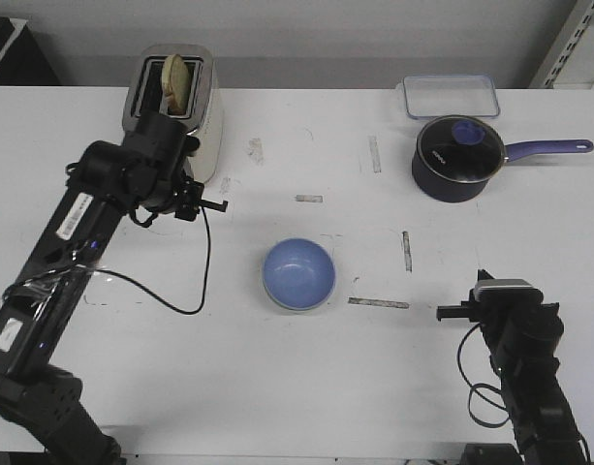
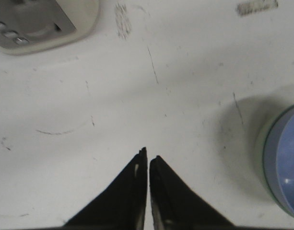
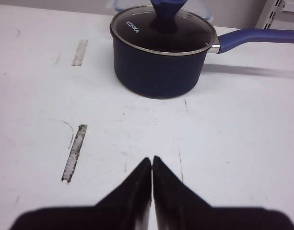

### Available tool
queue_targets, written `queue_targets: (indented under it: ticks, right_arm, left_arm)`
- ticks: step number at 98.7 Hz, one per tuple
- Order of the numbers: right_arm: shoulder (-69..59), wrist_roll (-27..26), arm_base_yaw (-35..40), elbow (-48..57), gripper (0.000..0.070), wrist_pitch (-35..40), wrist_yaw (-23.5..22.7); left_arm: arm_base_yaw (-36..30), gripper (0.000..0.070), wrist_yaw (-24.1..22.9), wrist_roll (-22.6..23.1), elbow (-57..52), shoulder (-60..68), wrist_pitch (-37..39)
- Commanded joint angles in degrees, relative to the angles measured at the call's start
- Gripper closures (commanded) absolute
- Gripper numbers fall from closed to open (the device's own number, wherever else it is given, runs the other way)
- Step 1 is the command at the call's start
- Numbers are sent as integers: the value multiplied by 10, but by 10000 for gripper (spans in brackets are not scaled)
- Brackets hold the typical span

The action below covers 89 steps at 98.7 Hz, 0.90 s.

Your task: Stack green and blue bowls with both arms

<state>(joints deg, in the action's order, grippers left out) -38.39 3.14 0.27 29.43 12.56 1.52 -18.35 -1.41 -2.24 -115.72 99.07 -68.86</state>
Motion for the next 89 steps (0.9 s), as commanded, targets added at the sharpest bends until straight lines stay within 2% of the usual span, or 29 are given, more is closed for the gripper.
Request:
queue_targets:
  ticks: [1,17,52,66,77,89]
  right_arm:
    - [-3,-3,0,7,700,-5,-1]
    - [-3,-3,0,7,700,-6,-1]
    - [-2,-29,0,7,700,-6,-1]
    - [-2,-30,0,7,700,-6,-1]
    - [-2,-30,0,7,700,-6,-1]
    - [-2,-29,0,7,700,-6,-1]
  left_arm:
    - [7,699,-2,7,7,-33,24]
    - [37,699,-2,18,134,-140,139]
    - [144,699,2,38,553,-418,422]
    - [183,699,51,78,702,-534,536]
    - [202,699,101,93,786,-604,603]
    - [210,699,110,94,843,-650,648]
